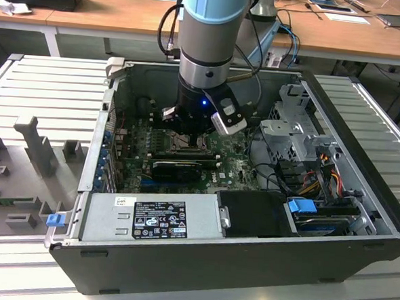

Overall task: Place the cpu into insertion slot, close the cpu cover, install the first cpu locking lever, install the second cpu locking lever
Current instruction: 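Install the second cpu locking lever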

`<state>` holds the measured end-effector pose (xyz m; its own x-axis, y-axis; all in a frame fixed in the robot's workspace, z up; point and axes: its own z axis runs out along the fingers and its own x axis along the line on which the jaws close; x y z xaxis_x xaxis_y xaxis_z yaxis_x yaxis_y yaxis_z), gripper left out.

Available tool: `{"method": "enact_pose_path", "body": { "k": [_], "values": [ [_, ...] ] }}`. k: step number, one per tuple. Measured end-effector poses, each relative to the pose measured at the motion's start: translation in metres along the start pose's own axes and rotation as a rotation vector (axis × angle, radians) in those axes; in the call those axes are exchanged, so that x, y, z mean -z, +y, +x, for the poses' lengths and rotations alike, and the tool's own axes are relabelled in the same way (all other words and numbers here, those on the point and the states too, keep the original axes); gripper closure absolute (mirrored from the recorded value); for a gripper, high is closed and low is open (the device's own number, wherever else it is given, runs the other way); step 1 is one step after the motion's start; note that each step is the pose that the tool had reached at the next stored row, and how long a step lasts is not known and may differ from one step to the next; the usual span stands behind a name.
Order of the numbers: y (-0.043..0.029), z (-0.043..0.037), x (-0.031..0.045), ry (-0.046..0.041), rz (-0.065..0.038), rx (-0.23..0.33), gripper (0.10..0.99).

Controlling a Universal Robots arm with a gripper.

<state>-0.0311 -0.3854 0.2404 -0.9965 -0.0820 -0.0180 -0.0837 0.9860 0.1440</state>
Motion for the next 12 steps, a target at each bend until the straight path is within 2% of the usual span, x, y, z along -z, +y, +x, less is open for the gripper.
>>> {"method": "enact_pose_path", "body": {
  "k": [6,12],
  "values": [
    [-0.0002,0.001,-0.0001,-0.0001,-0.001,0.0,0.98],
    [0.0002,0.0062,-0.0002,-0.0002,-0.001,0.0,0.98]
  ]
}}
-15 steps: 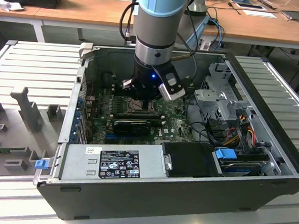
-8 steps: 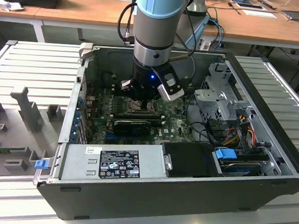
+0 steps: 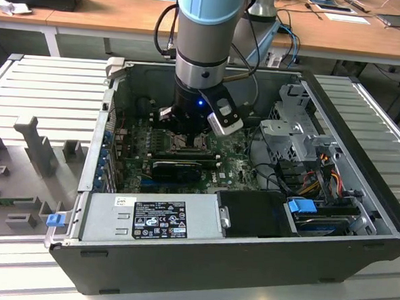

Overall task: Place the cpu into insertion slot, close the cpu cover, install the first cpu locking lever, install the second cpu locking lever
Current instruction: 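Install the second cpu locking lever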

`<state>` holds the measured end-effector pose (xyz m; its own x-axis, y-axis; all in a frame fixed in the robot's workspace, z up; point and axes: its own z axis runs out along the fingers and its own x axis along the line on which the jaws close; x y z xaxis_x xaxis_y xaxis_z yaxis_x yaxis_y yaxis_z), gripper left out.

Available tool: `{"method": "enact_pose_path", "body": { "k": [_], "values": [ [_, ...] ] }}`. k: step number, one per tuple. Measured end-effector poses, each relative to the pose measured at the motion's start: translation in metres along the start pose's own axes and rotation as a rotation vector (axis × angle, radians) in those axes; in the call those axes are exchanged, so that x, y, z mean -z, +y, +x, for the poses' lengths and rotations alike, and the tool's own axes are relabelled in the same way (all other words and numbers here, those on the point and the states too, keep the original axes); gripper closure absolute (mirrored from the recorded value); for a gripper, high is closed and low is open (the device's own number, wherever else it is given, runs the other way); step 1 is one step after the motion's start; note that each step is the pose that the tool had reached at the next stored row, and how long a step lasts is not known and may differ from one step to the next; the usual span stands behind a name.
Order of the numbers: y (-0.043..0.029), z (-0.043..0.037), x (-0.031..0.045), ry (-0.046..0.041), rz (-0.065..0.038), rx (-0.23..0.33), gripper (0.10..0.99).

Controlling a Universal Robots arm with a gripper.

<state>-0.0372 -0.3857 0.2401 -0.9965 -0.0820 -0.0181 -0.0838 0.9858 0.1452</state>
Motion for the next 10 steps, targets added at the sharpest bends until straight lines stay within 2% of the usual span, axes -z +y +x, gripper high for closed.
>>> {"method": "enact_pose_path", "body": {
  "k": [10],
  "values": [
    [0.0,0.0058,-0.0013,-0.0002,-0.004,0.0,0.98]
  ]
}}
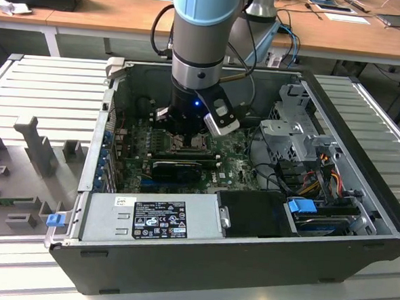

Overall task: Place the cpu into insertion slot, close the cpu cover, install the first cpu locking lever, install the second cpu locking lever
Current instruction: 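Install the second cpu locking lever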

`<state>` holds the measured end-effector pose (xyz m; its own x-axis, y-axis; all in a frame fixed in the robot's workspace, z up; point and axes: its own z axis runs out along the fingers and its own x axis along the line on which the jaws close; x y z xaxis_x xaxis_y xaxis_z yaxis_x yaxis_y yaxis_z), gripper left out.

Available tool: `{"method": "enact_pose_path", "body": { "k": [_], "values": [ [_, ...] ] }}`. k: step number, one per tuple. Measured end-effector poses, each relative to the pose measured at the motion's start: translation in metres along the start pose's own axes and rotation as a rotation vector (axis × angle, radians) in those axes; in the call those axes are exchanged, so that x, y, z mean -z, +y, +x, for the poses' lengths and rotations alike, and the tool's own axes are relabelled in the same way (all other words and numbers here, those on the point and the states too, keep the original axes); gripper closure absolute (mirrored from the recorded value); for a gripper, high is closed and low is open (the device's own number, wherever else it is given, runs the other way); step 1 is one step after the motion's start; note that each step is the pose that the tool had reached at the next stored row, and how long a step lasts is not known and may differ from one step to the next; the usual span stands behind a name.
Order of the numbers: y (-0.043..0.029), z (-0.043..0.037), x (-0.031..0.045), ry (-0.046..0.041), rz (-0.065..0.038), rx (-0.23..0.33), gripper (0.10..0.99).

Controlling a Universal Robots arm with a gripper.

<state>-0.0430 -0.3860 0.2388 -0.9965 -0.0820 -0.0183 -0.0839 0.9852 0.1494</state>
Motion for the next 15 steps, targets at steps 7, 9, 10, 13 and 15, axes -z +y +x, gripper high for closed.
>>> {"method": "enact_pose_path", "body": {
  "k": [7,9,10,13,15],
  "values": [
    [-0.0015,0.0074,-0.0105,-0.0007,-0.016,0.005,0.98],
    [-0.0023,0.0093,-0.0164,-0.0003,-0.016,0.007,0.98],
    [-0.0026,0.0122,-0.0198,0.0,-0.017,0.009,0.98],
    [-0.0043,0.0219,-0.0228,0.0,-0.03,0.017,0.98],
    [-0.0046,0.023,-0.0233,-0.0007,-0.039,0.017,0.98]
  ]
}}
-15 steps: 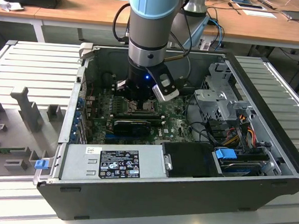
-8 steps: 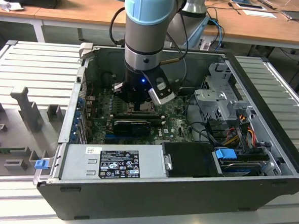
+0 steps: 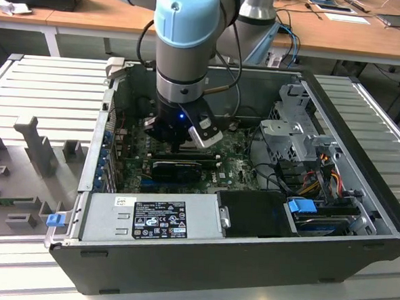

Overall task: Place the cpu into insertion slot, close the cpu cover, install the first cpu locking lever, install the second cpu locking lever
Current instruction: 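Install the second cpu locking lever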

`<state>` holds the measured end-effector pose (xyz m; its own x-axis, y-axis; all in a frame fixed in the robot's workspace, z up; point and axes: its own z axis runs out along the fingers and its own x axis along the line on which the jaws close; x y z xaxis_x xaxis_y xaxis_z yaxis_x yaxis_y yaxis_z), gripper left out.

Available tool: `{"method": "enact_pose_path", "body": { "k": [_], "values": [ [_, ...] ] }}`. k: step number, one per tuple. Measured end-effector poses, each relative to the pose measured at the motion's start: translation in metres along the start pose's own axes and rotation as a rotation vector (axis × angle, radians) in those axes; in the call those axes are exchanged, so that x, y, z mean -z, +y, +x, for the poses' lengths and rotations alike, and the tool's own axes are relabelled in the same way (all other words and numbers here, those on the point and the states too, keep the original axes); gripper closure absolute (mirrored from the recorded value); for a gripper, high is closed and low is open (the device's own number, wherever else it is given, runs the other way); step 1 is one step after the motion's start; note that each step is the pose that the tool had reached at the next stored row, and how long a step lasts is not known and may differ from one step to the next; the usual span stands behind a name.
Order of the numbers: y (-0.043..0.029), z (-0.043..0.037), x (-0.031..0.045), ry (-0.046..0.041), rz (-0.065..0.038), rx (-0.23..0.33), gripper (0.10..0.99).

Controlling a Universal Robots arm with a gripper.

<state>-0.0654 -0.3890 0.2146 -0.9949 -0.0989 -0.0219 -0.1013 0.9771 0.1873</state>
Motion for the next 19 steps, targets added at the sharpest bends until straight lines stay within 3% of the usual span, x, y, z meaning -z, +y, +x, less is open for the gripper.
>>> {"method": "enact_pose_path", "body": {
  "k": [5,6,8,10,19],
  "values": [
    [-0.0023,0.0044,-0.0024,-0.0015,-0.015,0.0,0.98],
    [-0.0039,0.0059,-0.0028,-0.0026,-0.025,0.0,0.98],
    [-0.0057,0.0074,-0.0036,-0.0035,-0.034,0.0,0.98],
    [-0.0095,0.0095,-0.0052,-0.0056,-0.051,0.0,0.98],
    [-0.0135,0.0114,-0.0092,-0.0087,-0.077,0.0,0.98]
  ]
}}
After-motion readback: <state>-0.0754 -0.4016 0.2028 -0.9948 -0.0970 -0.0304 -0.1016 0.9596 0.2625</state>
